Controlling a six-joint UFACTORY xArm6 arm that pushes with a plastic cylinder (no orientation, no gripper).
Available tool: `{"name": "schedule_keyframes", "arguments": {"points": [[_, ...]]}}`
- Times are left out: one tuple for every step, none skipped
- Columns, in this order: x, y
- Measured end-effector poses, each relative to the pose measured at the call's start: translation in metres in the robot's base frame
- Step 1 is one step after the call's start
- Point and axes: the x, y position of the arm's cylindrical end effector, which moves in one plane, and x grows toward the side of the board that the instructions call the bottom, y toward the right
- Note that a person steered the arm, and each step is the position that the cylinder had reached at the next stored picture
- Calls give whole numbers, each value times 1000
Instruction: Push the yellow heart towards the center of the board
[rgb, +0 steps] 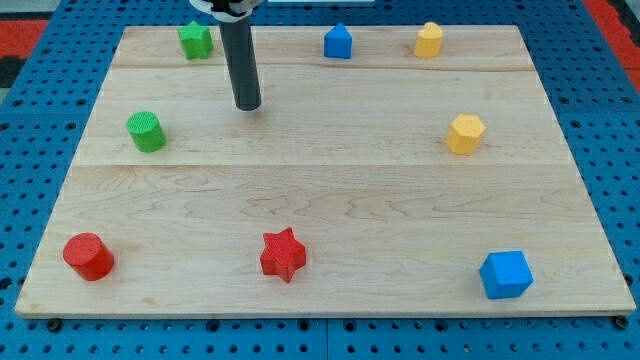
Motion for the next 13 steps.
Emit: {"name": "schedule_keyframes", "arguments": {"points": [[0, 12], [0, 14], [1, 38], [-5, 45], [-9, 60], [-9, 87], [-9, 138], [-23, 188], [-69, 214], [-80, 282], [-90, 312], [-123, 297], [-122, 246]]}}
